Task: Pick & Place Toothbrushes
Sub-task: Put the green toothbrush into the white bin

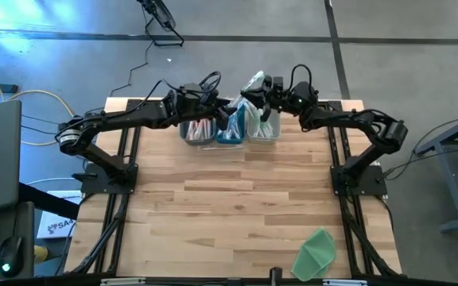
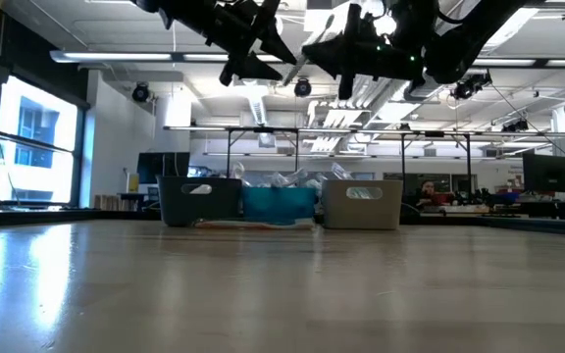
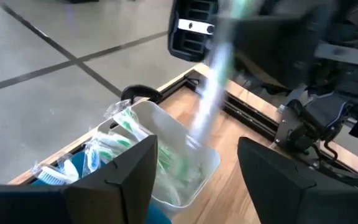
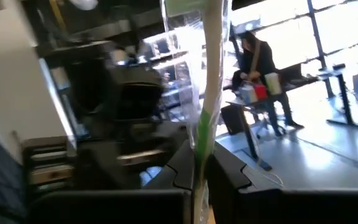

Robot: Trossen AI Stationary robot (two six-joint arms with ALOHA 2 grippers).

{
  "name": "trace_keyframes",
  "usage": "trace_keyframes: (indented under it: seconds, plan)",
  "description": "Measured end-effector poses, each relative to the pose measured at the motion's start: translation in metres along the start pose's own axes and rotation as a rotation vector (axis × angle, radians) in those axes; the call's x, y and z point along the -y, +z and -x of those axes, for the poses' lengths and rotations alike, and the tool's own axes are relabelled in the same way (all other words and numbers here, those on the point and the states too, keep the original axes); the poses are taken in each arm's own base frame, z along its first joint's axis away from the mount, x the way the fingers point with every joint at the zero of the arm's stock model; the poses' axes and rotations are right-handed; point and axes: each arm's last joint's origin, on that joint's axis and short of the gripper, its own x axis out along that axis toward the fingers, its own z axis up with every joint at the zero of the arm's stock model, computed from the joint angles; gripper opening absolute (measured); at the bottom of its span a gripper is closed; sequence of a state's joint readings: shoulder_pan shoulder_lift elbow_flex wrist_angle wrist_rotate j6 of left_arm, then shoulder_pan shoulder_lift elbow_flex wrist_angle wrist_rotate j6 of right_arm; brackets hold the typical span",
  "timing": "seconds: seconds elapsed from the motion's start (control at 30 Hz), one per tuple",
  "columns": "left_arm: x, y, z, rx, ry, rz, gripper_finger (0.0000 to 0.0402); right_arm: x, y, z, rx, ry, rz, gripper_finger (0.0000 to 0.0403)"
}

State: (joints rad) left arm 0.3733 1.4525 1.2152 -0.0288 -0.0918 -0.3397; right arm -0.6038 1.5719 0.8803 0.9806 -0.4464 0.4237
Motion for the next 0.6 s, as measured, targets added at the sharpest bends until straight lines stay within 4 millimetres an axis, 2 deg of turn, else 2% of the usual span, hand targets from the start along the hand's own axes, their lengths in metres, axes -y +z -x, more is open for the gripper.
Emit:
trace_keyframes:
  seconds: [0.33,0.47,0.6]
  plan:
    - [0.000,0.000,0.000,-0.001,-0.003,0.006,0.0220,0.041,0.008,0.031,-0.164,-0.221,-0.162,0.0012]
    - [0.000,0.000,0.000,-0.003,-0.003,0.005,0.0220,0.045,0.013,0.046,-0.249,-0.297,-0.163,0.0012]
    - [0.000,0.000,0.000,-0.005,-0.001,0.005,0.0220,0.042,0.021,0.059,-0.327,-0.339,-0.104,0.0012]
